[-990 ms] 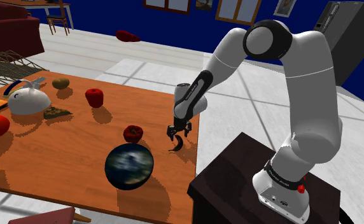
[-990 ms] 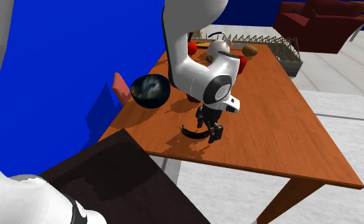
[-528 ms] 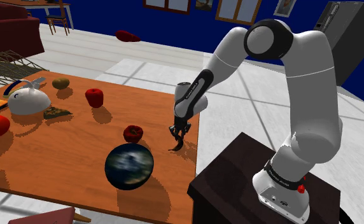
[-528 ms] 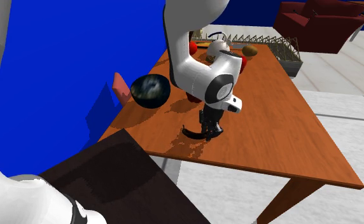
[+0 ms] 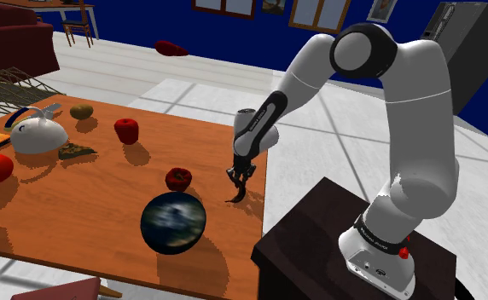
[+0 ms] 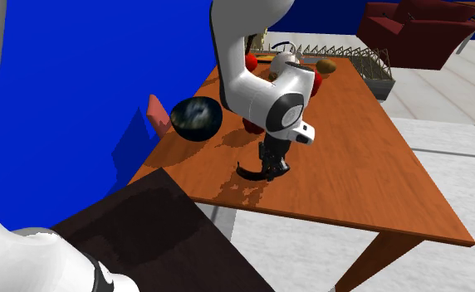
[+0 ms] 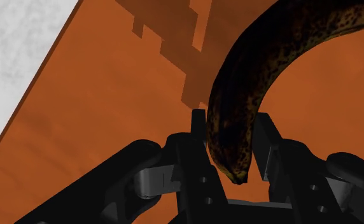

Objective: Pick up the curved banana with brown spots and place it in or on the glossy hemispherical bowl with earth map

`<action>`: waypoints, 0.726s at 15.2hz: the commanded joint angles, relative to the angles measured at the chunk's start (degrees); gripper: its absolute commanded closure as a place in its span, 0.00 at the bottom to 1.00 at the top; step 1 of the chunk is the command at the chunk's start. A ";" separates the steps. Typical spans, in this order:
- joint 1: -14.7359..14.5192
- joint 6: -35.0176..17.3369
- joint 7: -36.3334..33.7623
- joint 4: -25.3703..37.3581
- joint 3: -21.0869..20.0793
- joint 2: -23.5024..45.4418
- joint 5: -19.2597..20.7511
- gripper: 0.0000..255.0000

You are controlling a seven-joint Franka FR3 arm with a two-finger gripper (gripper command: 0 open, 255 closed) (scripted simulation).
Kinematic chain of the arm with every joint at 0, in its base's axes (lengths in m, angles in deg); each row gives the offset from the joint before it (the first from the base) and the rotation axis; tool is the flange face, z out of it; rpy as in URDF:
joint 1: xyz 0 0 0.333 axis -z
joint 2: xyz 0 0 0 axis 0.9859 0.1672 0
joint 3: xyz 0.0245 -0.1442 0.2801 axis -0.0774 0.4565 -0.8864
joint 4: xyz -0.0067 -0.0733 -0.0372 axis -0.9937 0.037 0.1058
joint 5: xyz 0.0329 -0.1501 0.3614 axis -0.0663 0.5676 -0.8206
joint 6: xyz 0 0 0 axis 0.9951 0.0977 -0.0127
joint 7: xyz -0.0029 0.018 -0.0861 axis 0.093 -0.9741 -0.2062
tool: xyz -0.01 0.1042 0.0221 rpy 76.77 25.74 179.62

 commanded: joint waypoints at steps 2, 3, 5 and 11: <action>0.06 1.53 -0.03 -0.80 -0.23 -2.31 -0.16 1.00; 0.11 2.08 -0.02 -1.03 -0.29 -3.10 -0.21 1.00; 0.20 3.21 0.00 -1.47 -0.41 -4.67 -0.32 1.00; 0.47 6.78 0.09 -2.48 -0.74 -9.25 -0.68 1.00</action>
